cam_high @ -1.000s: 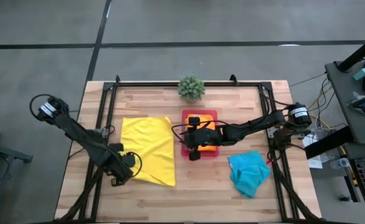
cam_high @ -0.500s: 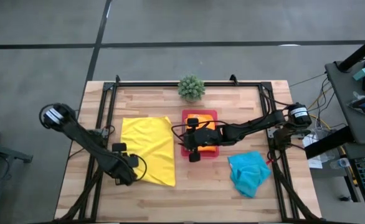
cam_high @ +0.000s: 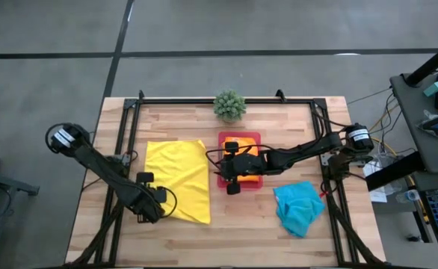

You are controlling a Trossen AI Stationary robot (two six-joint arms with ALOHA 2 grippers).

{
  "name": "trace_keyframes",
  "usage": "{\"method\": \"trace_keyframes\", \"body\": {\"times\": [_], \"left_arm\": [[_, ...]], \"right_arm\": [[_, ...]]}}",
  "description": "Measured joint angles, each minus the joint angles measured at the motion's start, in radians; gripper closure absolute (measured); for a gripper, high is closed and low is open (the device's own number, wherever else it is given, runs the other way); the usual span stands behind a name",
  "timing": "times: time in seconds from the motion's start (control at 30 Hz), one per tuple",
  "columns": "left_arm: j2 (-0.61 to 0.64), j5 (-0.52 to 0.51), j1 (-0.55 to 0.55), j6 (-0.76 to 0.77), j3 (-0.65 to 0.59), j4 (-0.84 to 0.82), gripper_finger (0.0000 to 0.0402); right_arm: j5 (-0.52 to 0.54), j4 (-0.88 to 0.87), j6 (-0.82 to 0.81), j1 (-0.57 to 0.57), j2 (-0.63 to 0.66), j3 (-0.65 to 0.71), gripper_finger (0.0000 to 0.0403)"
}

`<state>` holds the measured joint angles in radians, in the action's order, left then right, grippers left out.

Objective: Fold microfiber towels
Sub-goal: Fold the yellow towel

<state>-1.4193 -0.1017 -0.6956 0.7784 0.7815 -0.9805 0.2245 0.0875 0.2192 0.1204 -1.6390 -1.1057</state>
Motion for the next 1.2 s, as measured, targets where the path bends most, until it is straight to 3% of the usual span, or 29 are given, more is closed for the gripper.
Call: {"method": "trace_keyframes", "body": {"times": [0.13,0.23,0.33,0.57,0.8,0.93,1.07,1.2], "left_arm": [[0.011,0.002,0.000,0.000,0.001,0.002,0.0400],[0.026,0.003,-0.001,0.000,0.017,-0.018,0.0400],[0.060,0.002,-0.001,0.008,0.057,-0.084,0.0401],[0.154,-0.073,-0.006,0.103,0.157,-0.281,0.0401],[0.214,-0.144,-0.005,0.223,0.183,-0.448,0.0401],[0.228,-0.145,-0.006,0.238,0.176,-0.452,0.0401],[0.213,-0.140,-0.006,0.237,0.175,-0.441,0.0401],[0.187,-0.060,-0.007,0.233,0.175,-0.377,0.0401]], "right_arm": [[-0.008,0.000,-0.021,0.000,-0.001,0.000,0.0266],[-0.093,0.011,-0.061,0.001,-0.005,0.000,0.0266],[-0.113,0.016,-0.073,0.019,-0.043,-0.024,0.0265],[-0.133,-0.105,-0.106,0.048,-0.189,-0.239,0.0251],[-0.336,-0.330,-0.230,0.067,-0.308,-0.434,0.0250],[-0.326,-0.403,-0.275,0.084,-0.376,-0.512,0.0250],[-0.230,-0.473,-0.271,0.083,-0.440,-0.576,0.0250],[-0.206,-0.492,-0.260,0.073,-0.493,-0.628,0.0250]]}}
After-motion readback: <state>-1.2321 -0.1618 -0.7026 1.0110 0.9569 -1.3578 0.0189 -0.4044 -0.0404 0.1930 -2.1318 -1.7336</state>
